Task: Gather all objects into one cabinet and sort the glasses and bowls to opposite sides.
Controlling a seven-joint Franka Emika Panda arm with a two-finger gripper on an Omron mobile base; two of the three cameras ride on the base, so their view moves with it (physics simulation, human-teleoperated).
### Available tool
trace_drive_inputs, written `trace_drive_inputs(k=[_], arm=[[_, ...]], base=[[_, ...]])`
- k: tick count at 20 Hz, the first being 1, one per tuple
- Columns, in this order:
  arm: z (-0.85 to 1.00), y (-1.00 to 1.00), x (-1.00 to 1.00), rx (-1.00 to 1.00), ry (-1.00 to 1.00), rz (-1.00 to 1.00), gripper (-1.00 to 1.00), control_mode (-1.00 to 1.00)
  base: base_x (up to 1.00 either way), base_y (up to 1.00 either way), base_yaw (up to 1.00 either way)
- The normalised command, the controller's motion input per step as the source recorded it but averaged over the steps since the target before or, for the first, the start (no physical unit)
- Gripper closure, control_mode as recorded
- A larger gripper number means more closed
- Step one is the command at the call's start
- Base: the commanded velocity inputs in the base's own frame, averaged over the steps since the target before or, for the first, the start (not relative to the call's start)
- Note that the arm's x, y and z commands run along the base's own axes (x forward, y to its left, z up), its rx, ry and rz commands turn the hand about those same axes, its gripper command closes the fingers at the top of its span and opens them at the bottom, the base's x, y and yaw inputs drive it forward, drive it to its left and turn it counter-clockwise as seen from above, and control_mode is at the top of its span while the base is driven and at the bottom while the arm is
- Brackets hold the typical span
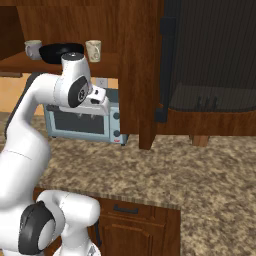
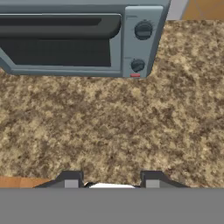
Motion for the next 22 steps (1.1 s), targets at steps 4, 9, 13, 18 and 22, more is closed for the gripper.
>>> trace_drive_inputs(k=[4, 9, 13, 18, 22], arm=[[-0.02, 0.0, 0.0, 0.03, 0.0, 0.0, -1.0, -1.0], [0.0, 0.0, -0.6, 0.0, -0.21, 0.0, -1.0, -1.0], [0.17, -0.01, -0.94, -0.03, -0.43, 0.0, -1.0, -1.0], [0.24, -0.06, -1.0, 0.0, -0.48, -0.05, -1.0, -1.0], [0.47, -0.18, -0.61, 0.01, -0.3, -0.15, -1.0, -1.0]], base=[[0.0, 0.0, 0.0], [0.0, 0.0, 0.0], [0.0, 0.0, 0.0], [0.0, 0.0, 0.0], [0.0, 0.0, 0.0]])
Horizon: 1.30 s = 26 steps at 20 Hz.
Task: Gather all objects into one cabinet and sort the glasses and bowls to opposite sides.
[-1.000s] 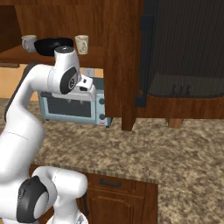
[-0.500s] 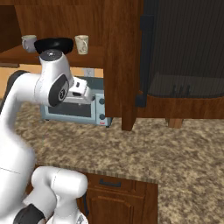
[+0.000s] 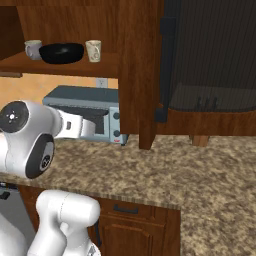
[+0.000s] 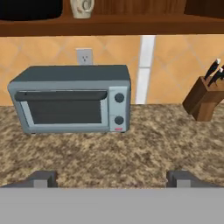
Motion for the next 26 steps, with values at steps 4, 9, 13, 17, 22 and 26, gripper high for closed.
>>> trace_drive_inputs(k=[4, 9, 13, 17, 22, 26], arm=[[0.64, -0.15, -0.3, 0.03, -0.11, -0.03, -1.0, -1.0], [0.17, -0.01, -0.19, 0.01, -0.03, -0.01, -1.0, -1.0], [0.0, 0.0, 0.0, 0.0, 0.0, 0.0, -1.0, 1.0], [0.0, 0.0, 0.0, 0.0, 0.0, 0.0, -1.0, 1.0], [0.0, 0.0, 0.0, 0.0, 0.0, 0.0, -1.0, 1.0], [0.0, 0.0, 0.0, 0.0, 0.0, 0.0, -1.0, 1.0]], base=[[0.0, 0.0, 0.0], [0.0, 0.0, 0.0], [-0.09, 0.0, 0.0], [-0.88, 0.03, -0.01], [-0.95, 0.0, -0.11], [-0.57, 0.01, -0.26]])
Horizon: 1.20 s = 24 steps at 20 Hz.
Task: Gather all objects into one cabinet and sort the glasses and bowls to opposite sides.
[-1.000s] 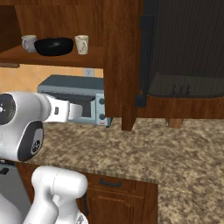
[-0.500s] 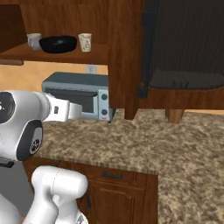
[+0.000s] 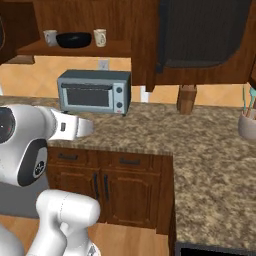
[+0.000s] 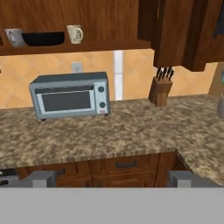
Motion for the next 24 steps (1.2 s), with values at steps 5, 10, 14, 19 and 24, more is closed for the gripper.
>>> trace_drive_inputs(k=[5, 10, 14, 19, 24], arm=[[0.0, 0.0, 0.0, 0.0, 0.0, 0.0, -1.0, 1.0], [0.0, 0.0, 0.0, 0.0, 0.0, 0.0, -1.0, 1.0], [0.0, 0.0, 0.0, 0.0, 0.0, 0.0, -1.0, 1.0], [0.0, 0.0, 0.0, 0.0, 0.0, 0.0, -1.0, 1.0], [0.0, 0.0, 0.0, 0.0, 0.0, 0.0, -1.0, 1.0]], base=[[-0.14, 0.47, 0.03], [-0.26, 0.89, 0.34], [-0.67, 0.76, 0.34], [-0.4, 0.8, 0.29], [0.0, 0.78, 0.46]])
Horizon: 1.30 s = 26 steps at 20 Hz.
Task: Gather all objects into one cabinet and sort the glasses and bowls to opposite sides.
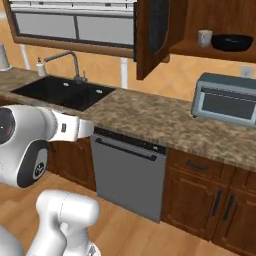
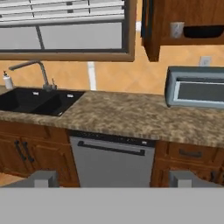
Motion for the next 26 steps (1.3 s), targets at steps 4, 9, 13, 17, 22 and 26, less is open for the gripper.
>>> trace_drive_inputs(k=[4, 9, 13, 17, 22, 26], arm=[[0.0, 0.0, 0.0, 0.0, 0.0, 0.0, -1.0, 1.0], [0.0, 0.0, 0.0, 0.0, 0.0, 0.0, -1.0, 1.0], [0.0, 0.0, 0.0, 0.0, 0.0, 0.0, -1.0, 1.0], [0.0, 0.0, 0.0, 0.0, 0.0, 0.0, -1.0, 1.0], [0.0, 0.0, 0.0, 0.0, 0.0, 0.0, -1.0, 1.0], [0.0, 0.0, 0.0, 0.0, 0.0, 0.0, -1.0, 1.0]], base=[[0.0, 0.85, 0.53], [0.0, 0.89, 0.58], [0.0, 0.91, 0.64], [0.0, 0.88, 0.68], [0.09, 0.76, 0.71], [0.57, 0.11, 0.43]])
